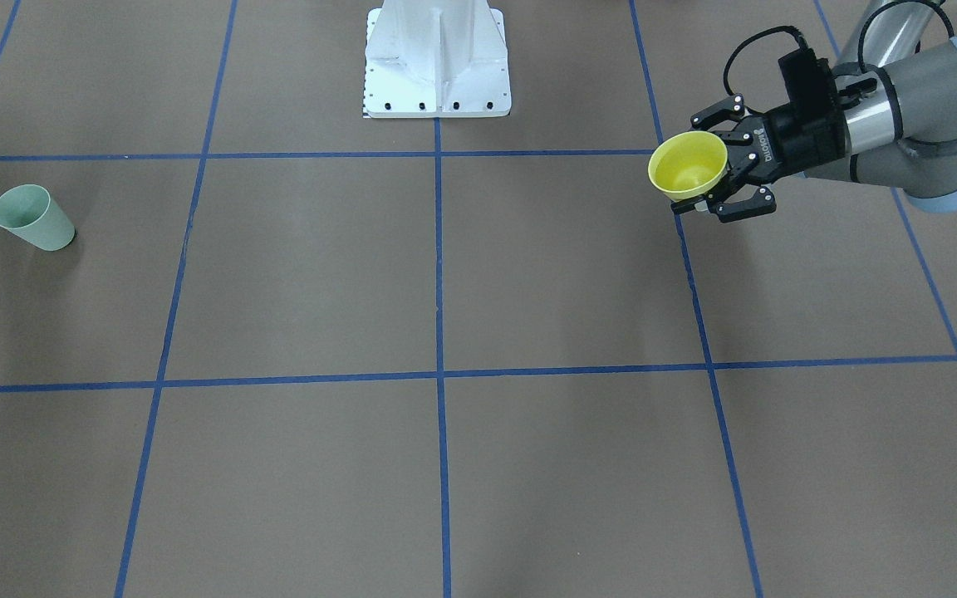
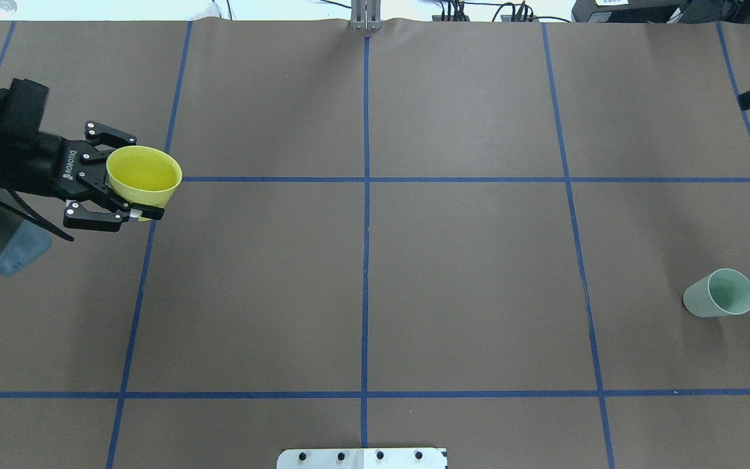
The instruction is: Transfer and stack yellow cup on green cup
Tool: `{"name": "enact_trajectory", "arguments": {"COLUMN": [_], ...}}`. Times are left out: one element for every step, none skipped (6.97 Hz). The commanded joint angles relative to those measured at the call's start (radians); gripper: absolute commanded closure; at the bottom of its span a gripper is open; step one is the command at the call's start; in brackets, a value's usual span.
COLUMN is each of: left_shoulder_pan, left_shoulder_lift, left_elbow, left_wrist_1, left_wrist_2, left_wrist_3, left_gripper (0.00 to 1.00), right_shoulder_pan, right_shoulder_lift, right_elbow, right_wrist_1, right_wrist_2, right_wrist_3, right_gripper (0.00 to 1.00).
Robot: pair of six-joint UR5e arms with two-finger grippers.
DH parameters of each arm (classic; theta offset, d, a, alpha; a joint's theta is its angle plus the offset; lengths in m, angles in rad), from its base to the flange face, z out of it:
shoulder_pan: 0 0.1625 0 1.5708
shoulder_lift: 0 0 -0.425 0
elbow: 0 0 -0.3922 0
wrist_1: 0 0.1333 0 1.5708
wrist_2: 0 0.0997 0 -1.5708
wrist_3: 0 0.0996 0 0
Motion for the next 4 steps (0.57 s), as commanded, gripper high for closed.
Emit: {"name": "enact_trajectory", "arguments": {"left_shoulder_pan": [0.129,0.186,0.219,0.272], "left_shoulder_lift": [-0.041,-0.069,-0.127,-0.154], "left_elbow": [0.032,0.032,0.054,0.062], "left_wrist_1": [-0.003,-0.004,-0.014,-0.056], "left_wrist_2": [0.193,0.293,0.352,0.434], "left_wrist_3": [-0.003,0.002,0.001,0.0], "left_gripper": [0.84,0.83,0.82,0.78], "right_shoulder_pan": [-0.153,-0.208,-0.242,-0.262], "right_shoulder_lift": [0.16,0.212,0.254,0.276], "right_elbow": [0.003,0.003,0.0,0.003], "right_wrist_1": [0.005,0.002,-0.001,-0.011], "right_wrist_2": [-0.092,-0.115,-0.117,-0.118], "right_wrist_3": [0.311,0.411,0.516,0.568], "right_gripper": [0.01,0.01,0.01,0.01]}}
